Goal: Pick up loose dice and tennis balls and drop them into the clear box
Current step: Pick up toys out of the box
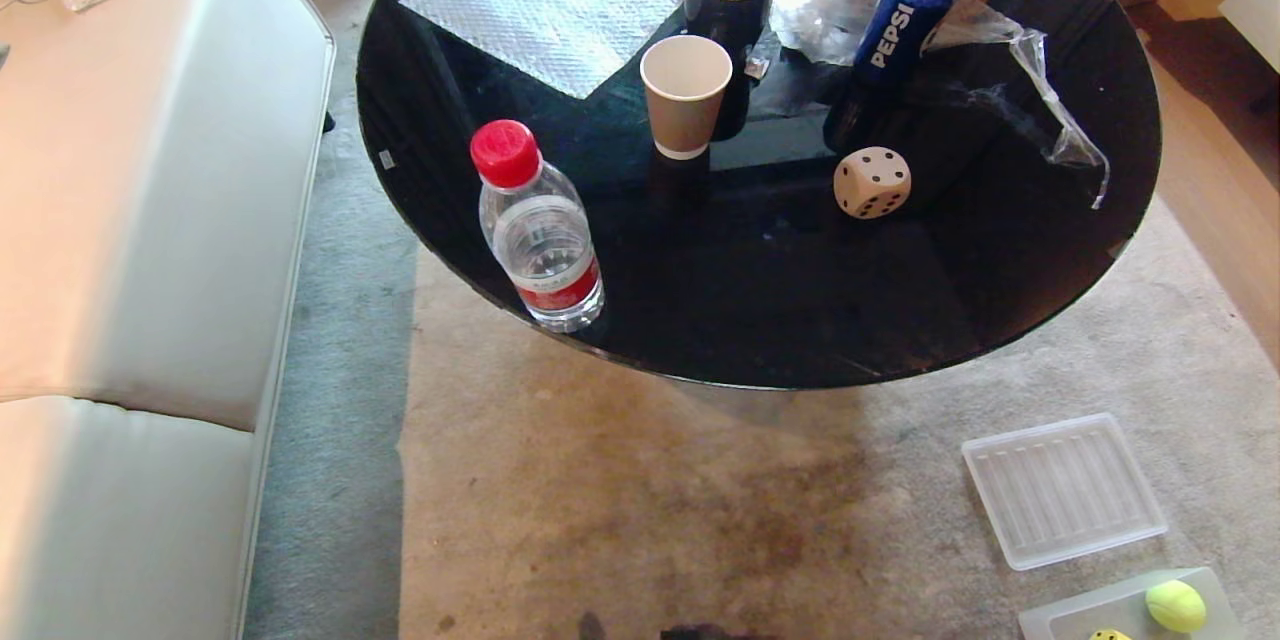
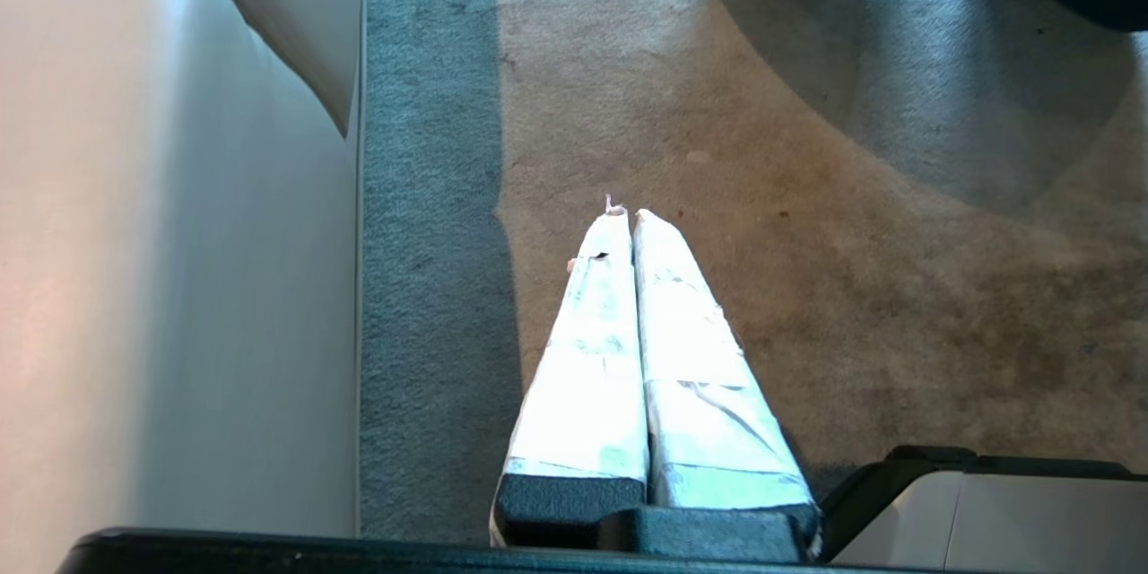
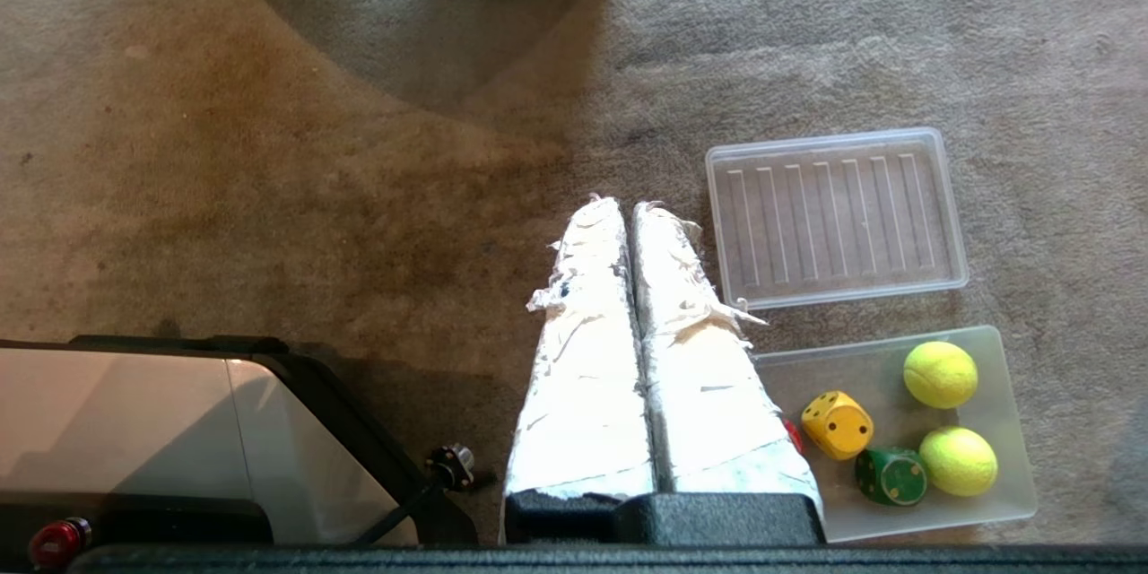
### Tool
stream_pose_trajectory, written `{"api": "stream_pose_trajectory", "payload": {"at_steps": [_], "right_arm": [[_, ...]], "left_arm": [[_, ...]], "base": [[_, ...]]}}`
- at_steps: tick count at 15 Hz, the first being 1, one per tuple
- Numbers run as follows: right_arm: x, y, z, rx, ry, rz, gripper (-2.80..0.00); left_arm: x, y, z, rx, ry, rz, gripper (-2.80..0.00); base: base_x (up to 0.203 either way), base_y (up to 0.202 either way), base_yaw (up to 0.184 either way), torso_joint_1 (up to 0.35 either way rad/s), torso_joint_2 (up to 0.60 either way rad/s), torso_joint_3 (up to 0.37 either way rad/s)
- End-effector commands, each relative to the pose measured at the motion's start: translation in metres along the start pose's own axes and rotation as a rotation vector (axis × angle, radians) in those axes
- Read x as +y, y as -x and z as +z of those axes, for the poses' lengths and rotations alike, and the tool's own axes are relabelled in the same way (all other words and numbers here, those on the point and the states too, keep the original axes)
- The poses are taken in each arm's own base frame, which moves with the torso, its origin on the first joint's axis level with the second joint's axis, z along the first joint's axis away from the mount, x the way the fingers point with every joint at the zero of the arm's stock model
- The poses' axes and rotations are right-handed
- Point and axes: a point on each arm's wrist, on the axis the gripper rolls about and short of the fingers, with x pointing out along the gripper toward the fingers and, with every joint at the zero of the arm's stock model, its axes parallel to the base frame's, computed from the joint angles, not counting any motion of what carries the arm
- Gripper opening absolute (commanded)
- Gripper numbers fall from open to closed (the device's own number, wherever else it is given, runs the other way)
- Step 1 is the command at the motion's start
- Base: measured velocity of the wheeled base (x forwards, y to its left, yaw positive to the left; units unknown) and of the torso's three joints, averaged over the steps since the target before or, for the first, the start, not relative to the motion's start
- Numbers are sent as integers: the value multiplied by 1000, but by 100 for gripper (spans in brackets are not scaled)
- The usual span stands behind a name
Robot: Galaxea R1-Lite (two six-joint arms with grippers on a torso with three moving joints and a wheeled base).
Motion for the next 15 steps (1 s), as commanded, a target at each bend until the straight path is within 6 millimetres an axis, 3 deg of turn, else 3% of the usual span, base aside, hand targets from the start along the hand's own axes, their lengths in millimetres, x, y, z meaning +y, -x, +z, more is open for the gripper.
{"api": "stream_pose_trajectory", "payload": {"at_steps": [1,15], "right_arm": [[0,0,-1,3,0,-1,-280],[0,0,0,0,3,0,-280]], "left_arm": [[0,0,0,0,0,0,-280],[0,0,0,0,0,0,-280]], "base": [[0,0,0,13,-81,-39],[0,0,0,131,-372,-248]]}}
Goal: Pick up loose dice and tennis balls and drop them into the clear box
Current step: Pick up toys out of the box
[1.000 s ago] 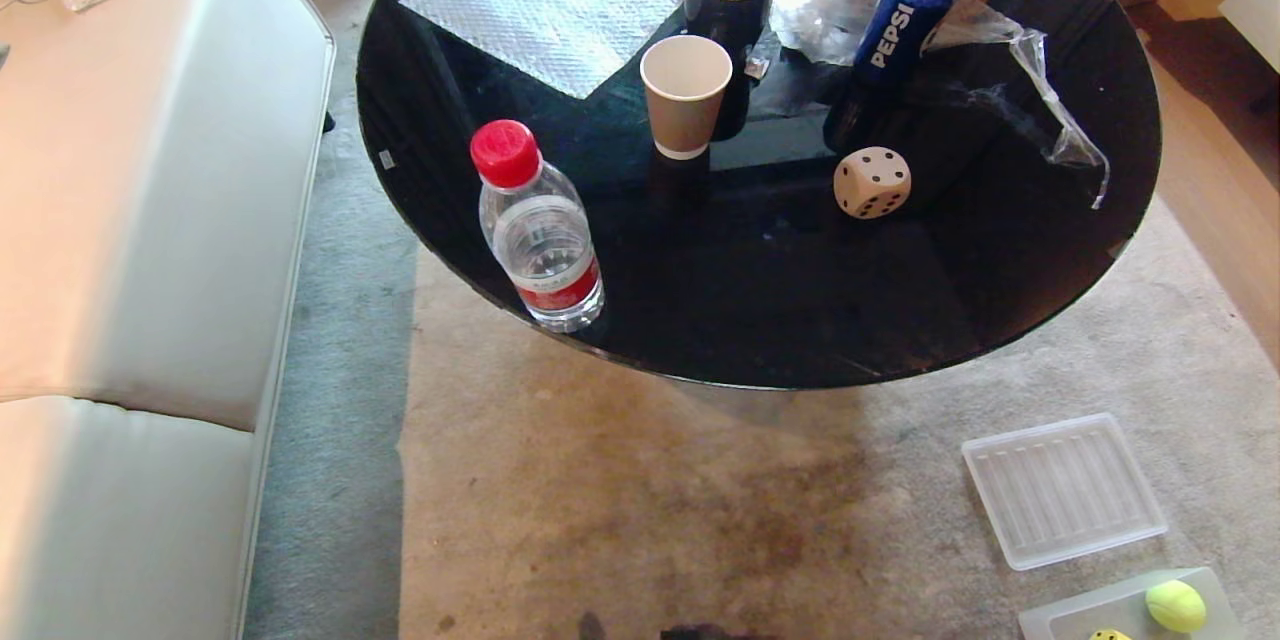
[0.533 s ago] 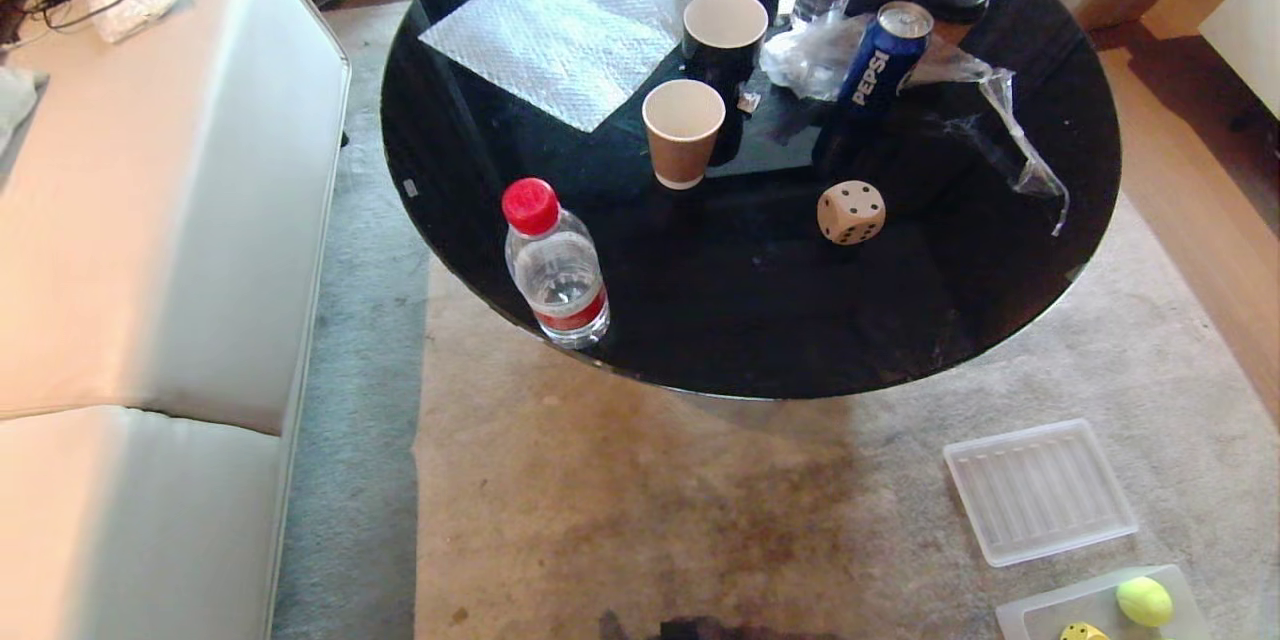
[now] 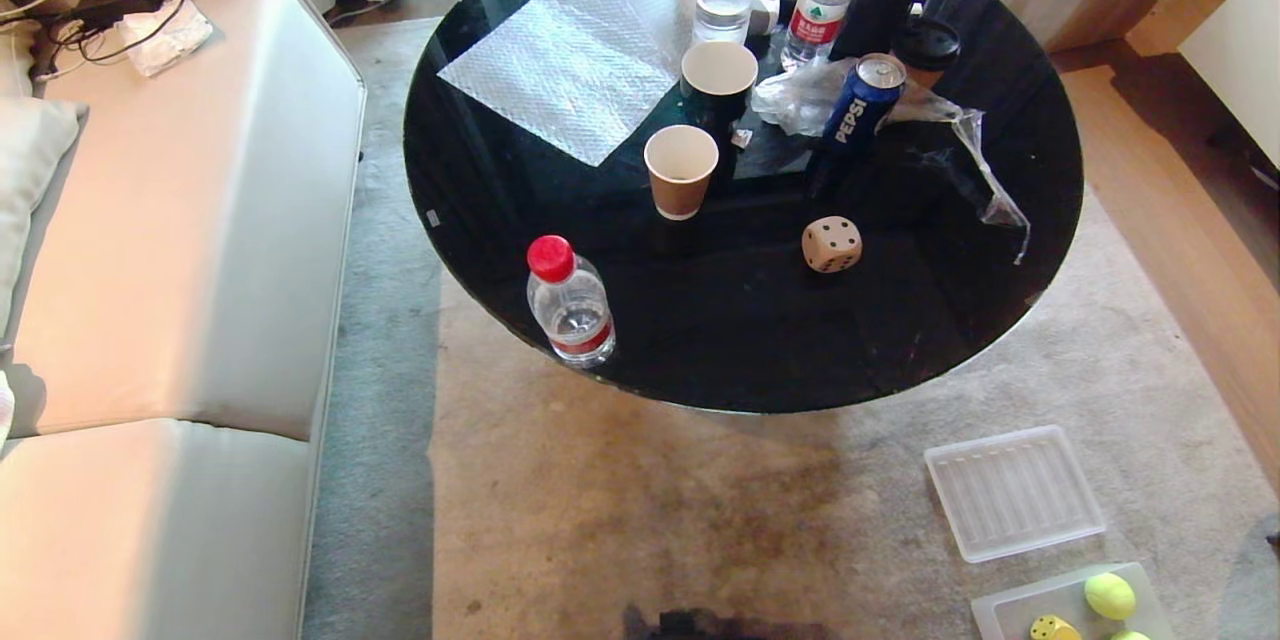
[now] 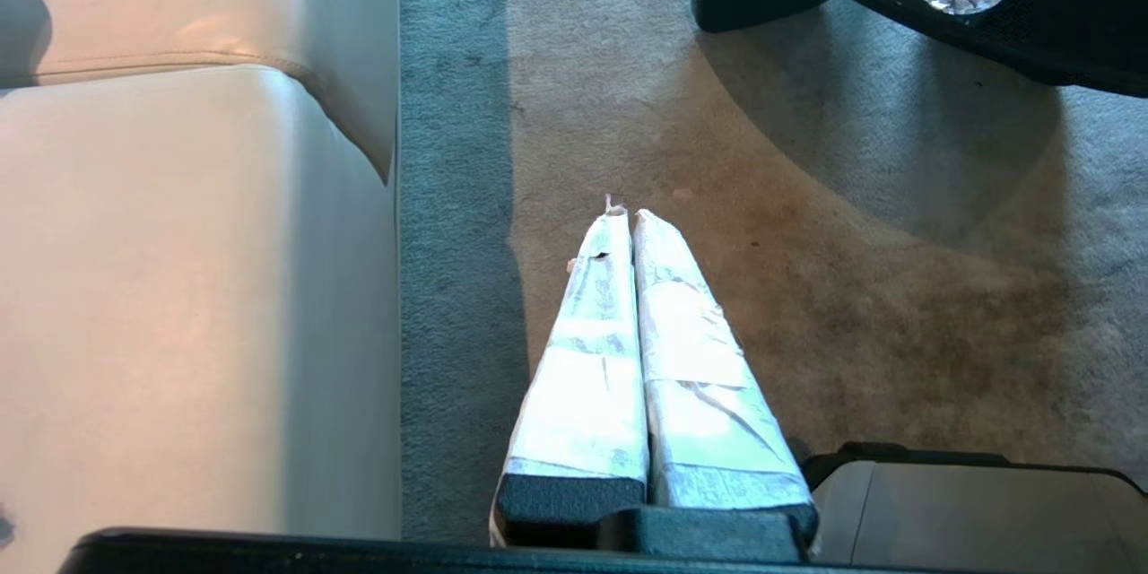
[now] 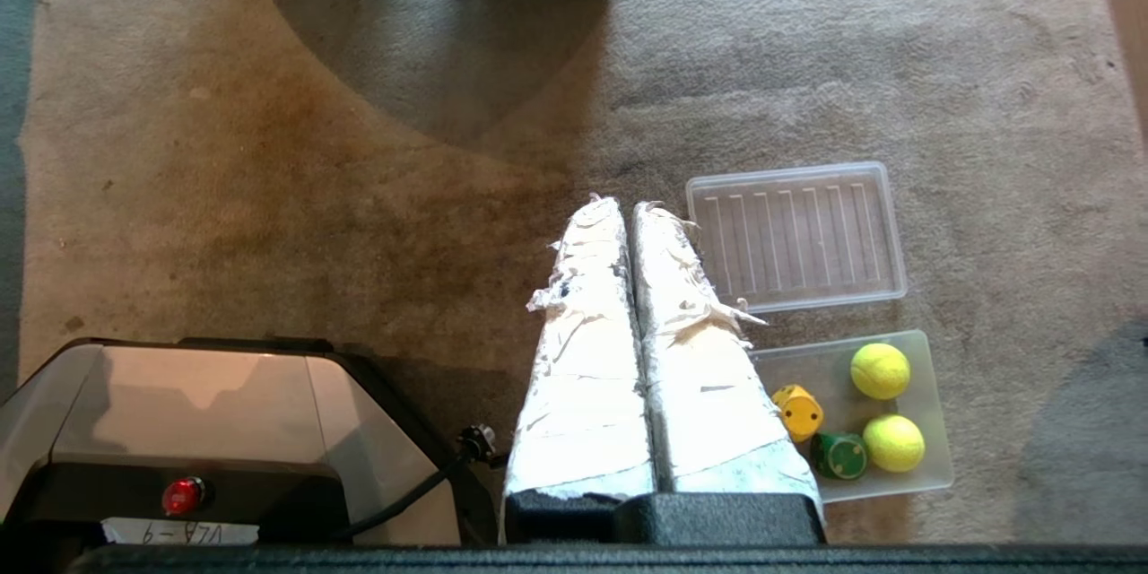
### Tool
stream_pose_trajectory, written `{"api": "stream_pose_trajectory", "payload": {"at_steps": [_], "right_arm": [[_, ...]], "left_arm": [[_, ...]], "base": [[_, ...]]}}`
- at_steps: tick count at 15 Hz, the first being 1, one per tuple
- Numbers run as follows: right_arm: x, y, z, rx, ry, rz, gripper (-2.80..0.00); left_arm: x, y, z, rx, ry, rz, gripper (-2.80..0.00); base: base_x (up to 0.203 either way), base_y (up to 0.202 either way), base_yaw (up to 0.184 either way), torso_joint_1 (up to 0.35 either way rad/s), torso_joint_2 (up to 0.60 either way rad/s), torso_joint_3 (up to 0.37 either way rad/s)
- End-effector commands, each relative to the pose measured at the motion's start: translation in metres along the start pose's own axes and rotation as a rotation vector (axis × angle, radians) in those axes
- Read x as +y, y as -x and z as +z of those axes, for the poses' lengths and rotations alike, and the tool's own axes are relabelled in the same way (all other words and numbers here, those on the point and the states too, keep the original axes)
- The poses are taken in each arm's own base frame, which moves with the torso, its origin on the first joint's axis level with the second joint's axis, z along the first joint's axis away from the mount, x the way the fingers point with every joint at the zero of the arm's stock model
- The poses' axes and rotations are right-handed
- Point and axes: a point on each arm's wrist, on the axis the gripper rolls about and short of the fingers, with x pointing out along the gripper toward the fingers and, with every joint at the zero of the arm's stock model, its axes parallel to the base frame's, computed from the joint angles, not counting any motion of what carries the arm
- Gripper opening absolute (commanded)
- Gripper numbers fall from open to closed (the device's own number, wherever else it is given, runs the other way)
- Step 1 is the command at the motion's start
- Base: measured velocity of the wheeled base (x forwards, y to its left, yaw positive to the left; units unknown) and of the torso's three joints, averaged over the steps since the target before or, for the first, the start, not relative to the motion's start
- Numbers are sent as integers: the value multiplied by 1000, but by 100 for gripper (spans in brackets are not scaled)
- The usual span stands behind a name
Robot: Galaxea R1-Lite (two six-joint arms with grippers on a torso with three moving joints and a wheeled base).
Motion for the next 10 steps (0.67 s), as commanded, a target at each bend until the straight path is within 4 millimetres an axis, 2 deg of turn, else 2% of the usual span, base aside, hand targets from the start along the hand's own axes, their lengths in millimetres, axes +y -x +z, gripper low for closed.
{"api": "stream_pose_trajectory", "payload": {"at_steps": [1,10], "right_arm": [[0,0,0,1,5,1,-280],[0,0,0,0,0,0,-280]], "left_arm": [[0,0,0,0,0,1,-280],[0,0,0,0,0,1,-280]], "base": [[0,0,0,31,-56,-37],[0,0,0,2,-3,-2]]}}
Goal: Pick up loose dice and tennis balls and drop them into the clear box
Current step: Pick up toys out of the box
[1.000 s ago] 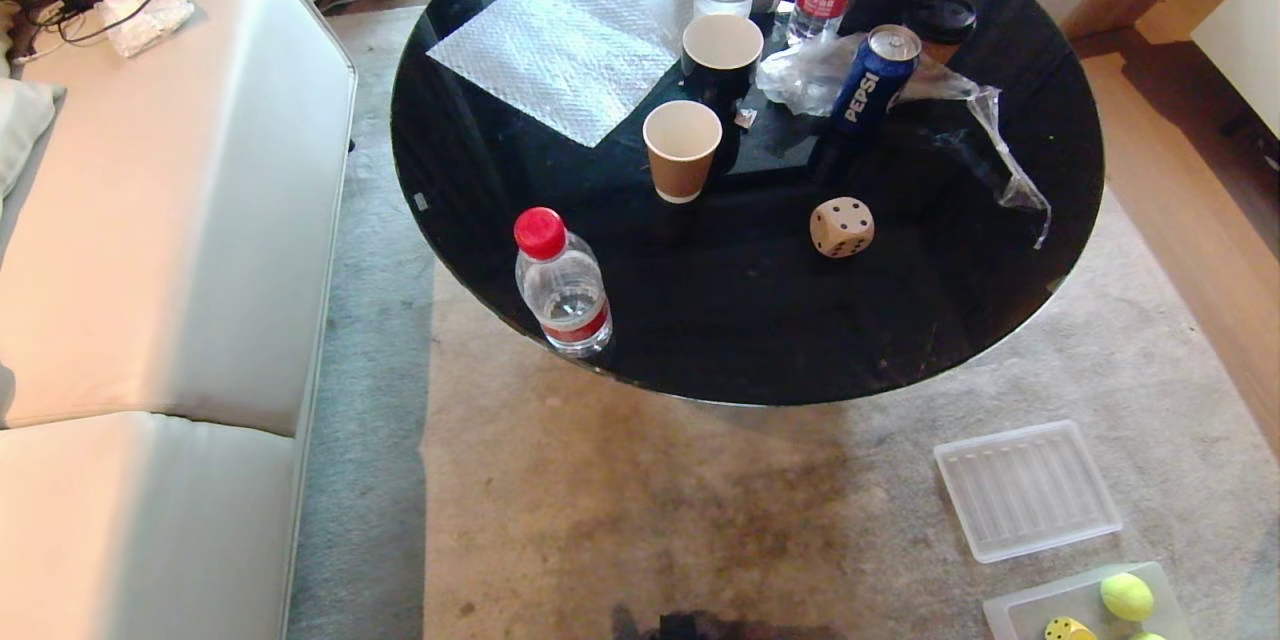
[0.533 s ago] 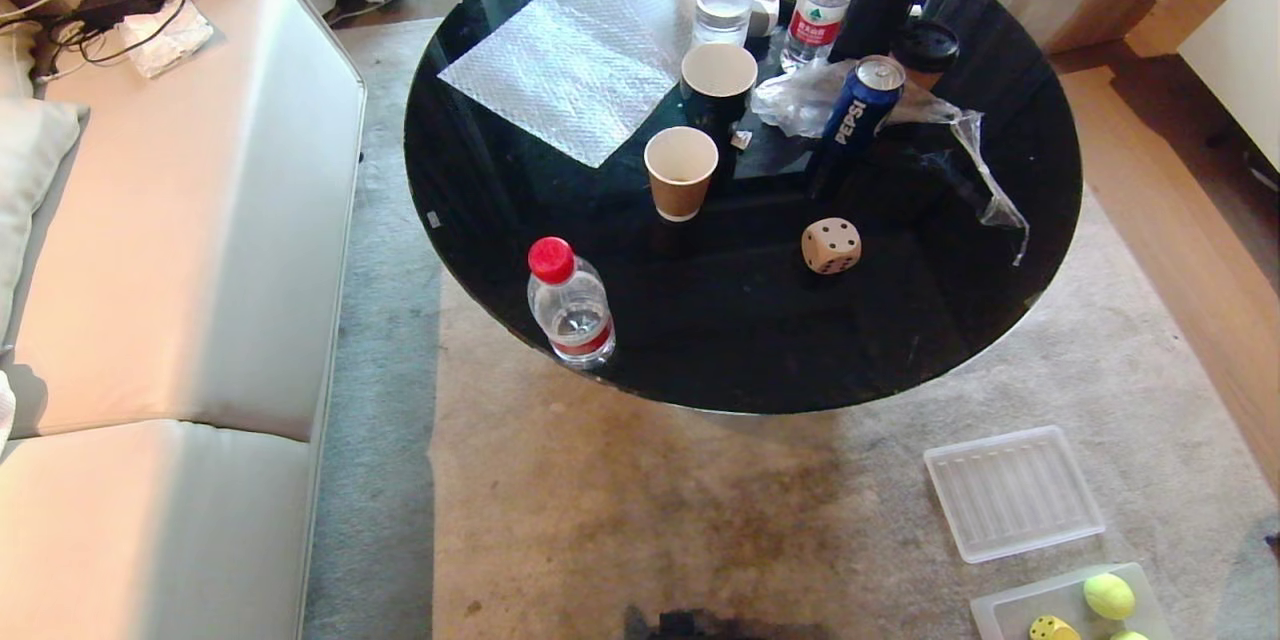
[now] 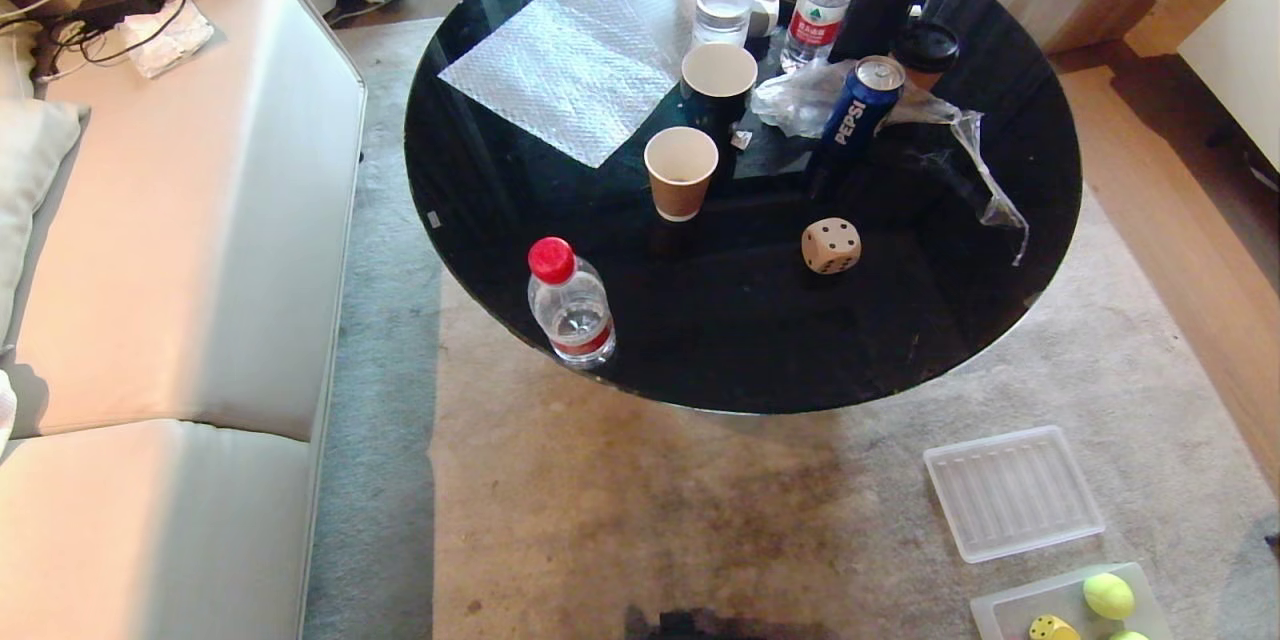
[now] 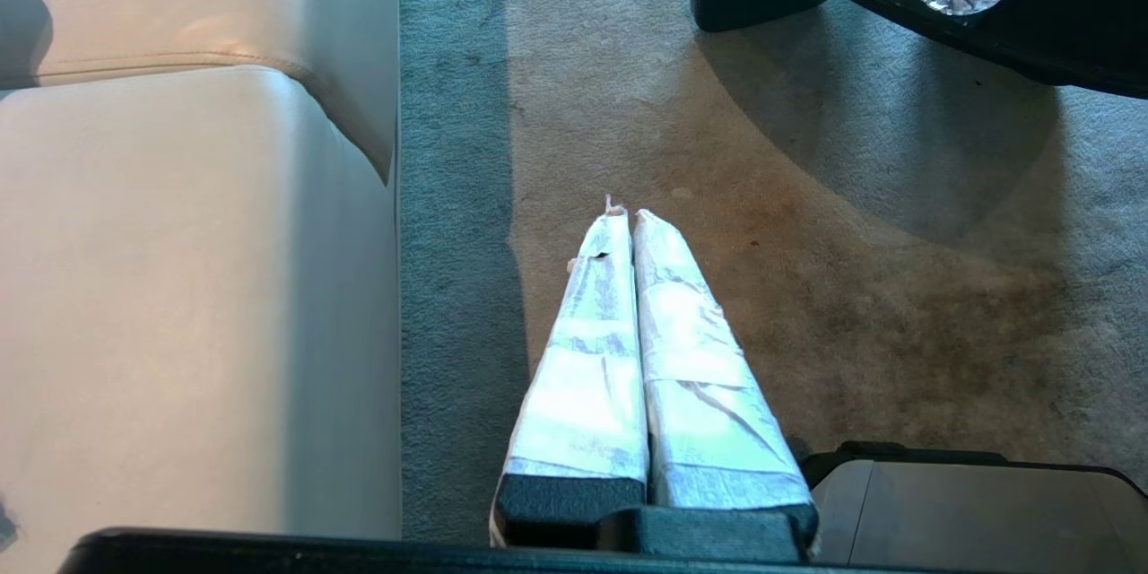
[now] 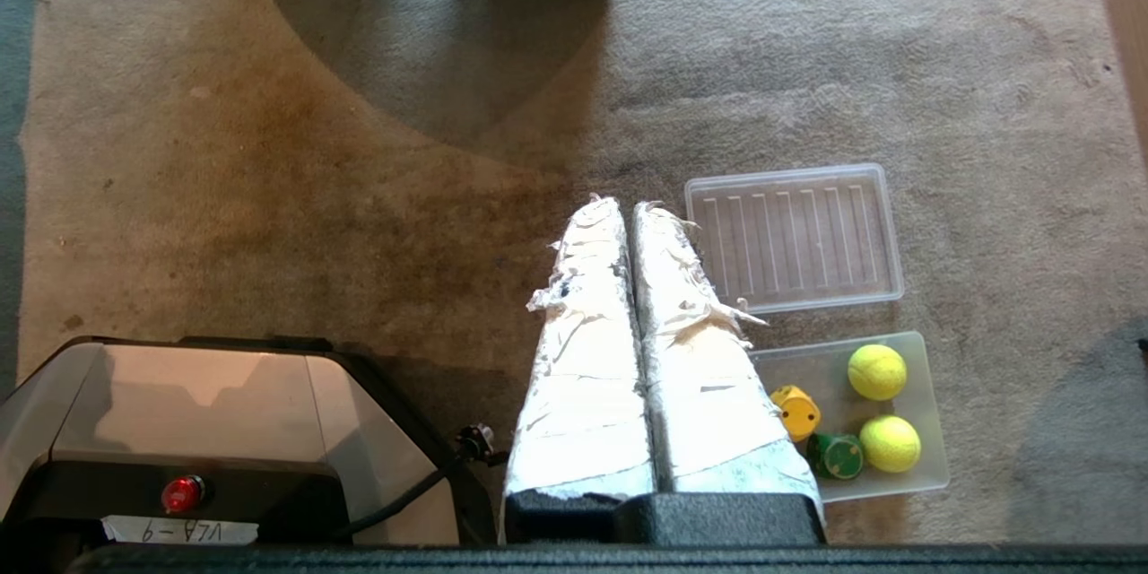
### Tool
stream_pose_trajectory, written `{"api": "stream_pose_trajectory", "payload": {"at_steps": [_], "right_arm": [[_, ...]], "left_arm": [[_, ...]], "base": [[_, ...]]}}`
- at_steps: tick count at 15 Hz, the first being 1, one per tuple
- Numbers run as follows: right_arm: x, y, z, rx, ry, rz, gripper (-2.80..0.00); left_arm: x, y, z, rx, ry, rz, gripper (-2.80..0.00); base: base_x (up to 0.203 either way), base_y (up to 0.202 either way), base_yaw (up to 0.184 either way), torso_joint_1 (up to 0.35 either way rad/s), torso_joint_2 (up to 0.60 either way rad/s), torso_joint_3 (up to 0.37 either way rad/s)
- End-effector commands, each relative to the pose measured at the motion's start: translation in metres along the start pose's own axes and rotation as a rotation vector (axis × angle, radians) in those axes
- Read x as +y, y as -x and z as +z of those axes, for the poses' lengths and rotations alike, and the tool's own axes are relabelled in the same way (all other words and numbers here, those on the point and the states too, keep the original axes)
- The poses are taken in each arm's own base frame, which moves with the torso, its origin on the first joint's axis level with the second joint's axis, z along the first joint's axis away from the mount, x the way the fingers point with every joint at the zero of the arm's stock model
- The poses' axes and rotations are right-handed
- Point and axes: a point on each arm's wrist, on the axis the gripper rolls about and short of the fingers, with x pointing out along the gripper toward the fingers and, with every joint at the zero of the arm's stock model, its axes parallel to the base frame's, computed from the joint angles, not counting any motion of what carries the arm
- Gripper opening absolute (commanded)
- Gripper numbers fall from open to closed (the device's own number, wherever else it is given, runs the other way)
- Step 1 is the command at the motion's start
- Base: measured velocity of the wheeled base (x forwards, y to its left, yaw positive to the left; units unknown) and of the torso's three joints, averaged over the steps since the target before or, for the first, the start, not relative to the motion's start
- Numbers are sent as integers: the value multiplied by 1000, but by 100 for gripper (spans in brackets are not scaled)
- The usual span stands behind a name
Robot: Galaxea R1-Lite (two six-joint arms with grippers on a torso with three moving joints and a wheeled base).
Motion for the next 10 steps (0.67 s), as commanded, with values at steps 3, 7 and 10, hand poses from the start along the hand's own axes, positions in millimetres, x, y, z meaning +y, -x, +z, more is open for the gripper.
{"api": "stream_pose_trajectory", "payload": {"at_steps": [3,7,10], "right_arm": [[0,0,0,1,-2,1,-280],[0,0,0,0,0,1,-280],[0,0,0,0,0,1,-280]], "left_arm": [[0,0,0,1,0,1,-280],[0,0,0,0,0,1,-280],[0,0,0,2,0,1,-280]], "base": [[0,0,0,0,0,0],[0,0,0,0,0,0],[0,0,0,0,0,0]]}}
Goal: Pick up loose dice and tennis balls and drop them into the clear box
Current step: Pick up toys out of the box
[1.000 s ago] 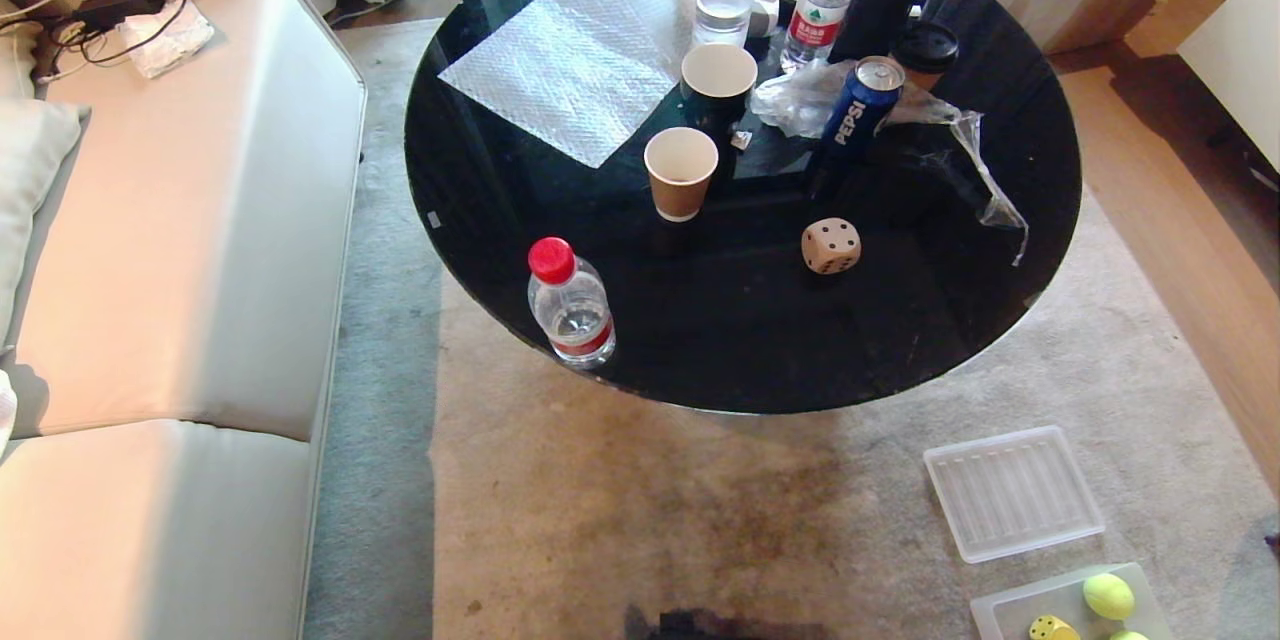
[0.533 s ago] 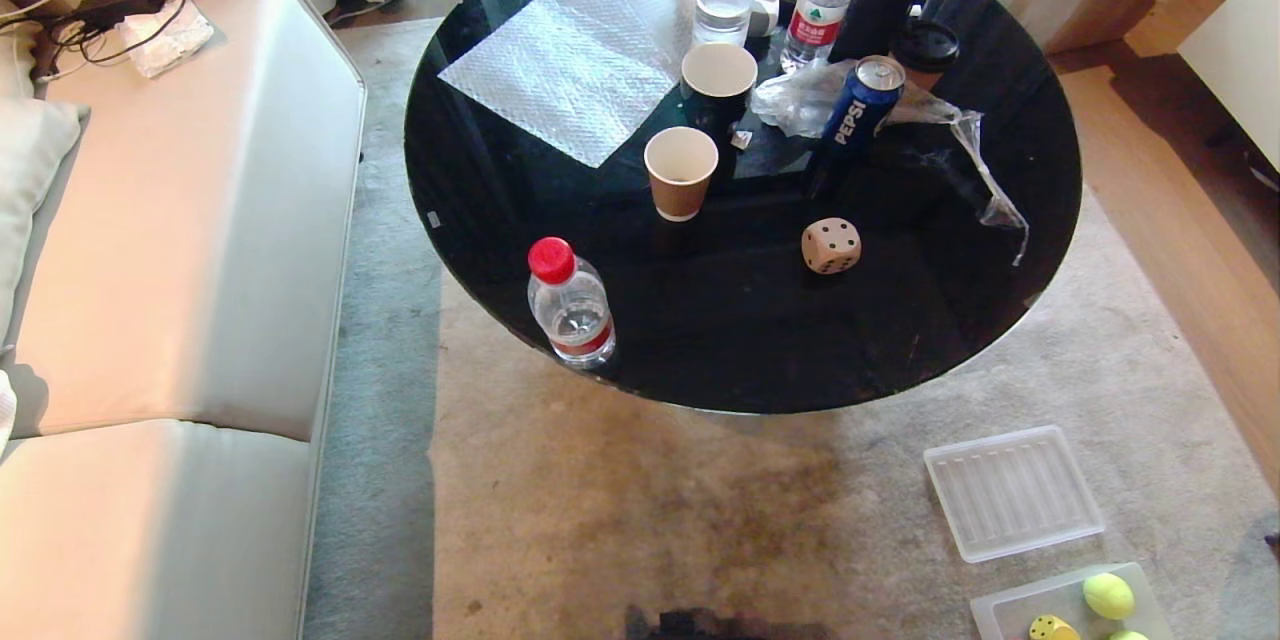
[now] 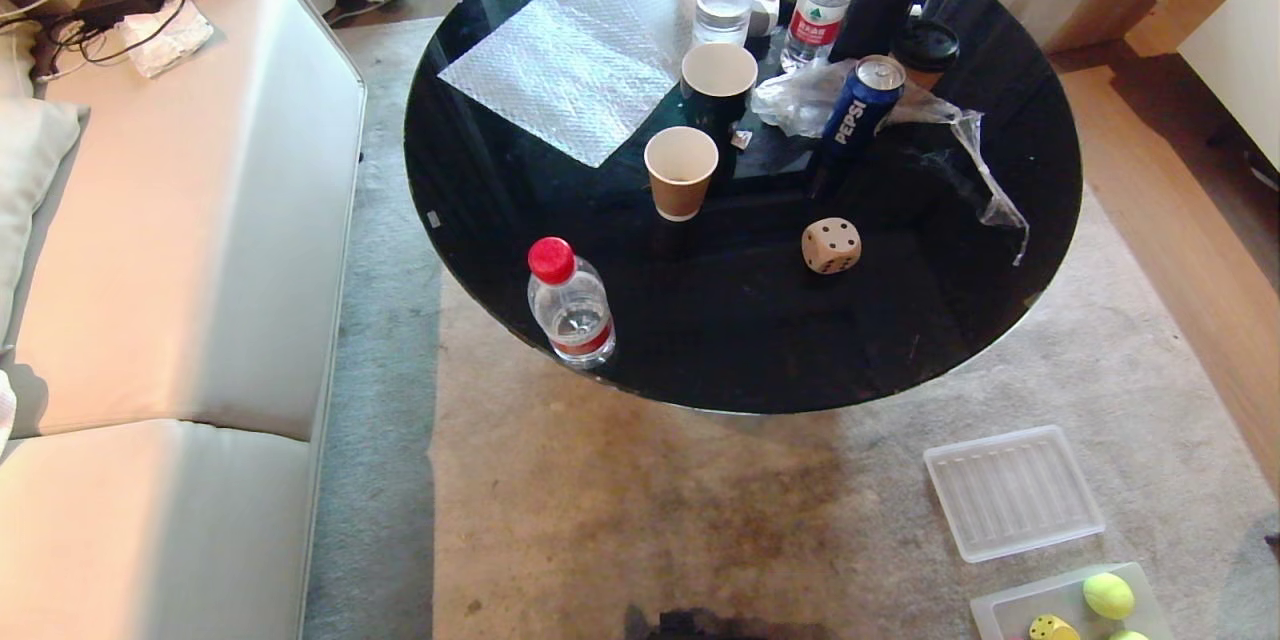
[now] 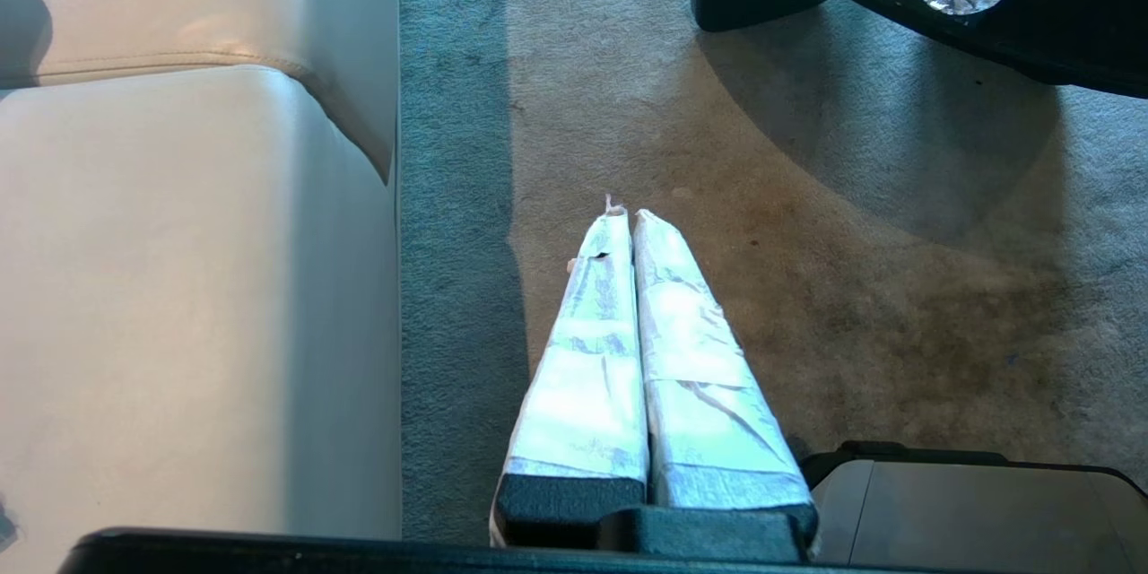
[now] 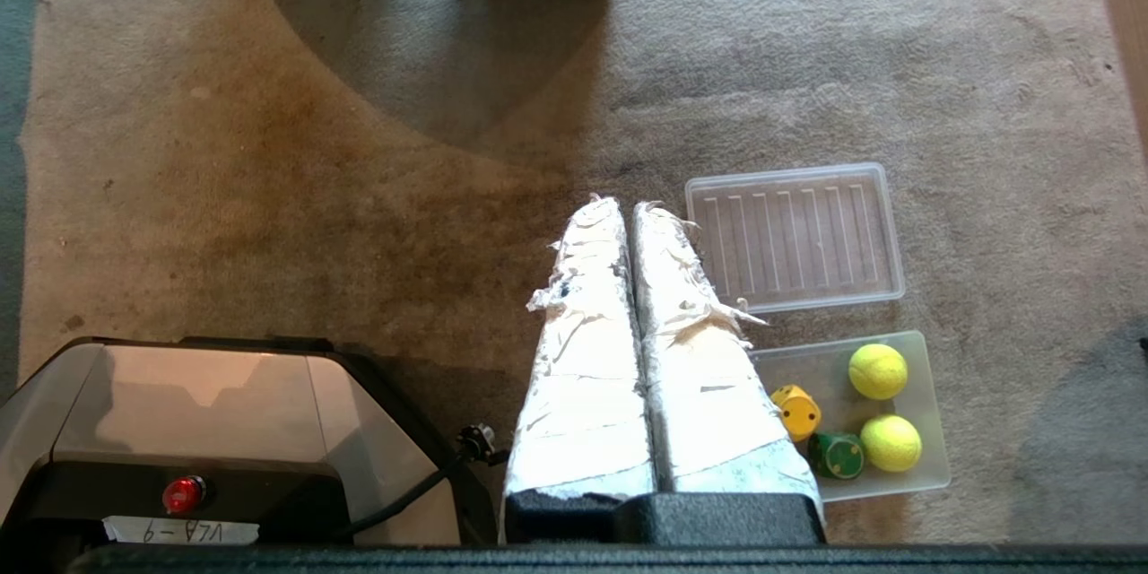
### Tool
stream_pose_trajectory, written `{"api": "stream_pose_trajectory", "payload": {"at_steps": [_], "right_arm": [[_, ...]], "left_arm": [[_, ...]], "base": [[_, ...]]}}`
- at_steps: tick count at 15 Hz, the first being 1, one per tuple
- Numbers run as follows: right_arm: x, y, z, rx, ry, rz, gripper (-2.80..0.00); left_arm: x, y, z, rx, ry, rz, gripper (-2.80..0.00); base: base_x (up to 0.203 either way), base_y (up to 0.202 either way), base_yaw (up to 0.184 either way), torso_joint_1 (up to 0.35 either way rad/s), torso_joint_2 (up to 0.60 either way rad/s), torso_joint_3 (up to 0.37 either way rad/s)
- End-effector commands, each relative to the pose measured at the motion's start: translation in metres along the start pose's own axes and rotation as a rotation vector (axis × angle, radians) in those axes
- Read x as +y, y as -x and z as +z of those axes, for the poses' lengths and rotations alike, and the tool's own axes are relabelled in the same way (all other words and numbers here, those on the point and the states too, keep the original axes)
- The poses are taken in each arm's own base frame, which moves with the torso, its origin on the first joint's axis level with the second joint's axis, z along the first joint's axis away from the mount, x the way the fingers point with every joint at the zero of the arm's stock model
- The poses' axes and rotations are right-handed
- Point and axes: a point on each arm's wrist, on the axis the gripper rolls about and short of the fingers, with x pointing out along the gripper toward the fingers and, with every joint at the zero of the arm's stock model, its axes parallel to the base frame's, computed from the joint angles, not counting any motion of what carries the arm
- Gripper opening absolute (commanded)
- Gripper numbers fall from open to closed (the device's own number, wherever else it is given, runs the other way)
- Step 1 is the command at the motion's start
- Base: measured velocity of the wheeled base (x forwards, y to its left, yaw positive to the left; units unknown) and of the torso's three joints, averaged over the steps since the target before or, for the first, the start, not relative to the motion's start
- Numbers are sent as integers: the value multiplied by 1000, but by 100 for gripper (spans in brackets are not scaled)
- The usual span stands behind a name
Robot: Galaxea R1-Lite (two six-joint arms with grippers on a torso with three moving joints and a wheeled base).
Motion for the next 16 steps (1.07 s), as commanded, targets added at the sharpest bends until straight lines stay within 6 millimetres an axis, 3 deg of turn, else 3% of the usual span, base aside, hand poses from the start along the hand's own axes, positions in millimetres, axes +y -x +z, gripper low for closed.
{"api": "stream_pose_trajectory", "payload": {"at_steps": [1,16], "right_arm": [[0,0,0,1,1,1,-280],[0,0,0,1,-2,1,-280]], "left_arm": [[0,0,0,0,0,0,-280],[0,0,0,1,-1,0,-280]], "base": [[0,0,0,0,0,0],[14,0,0,0,-1,1]]}}
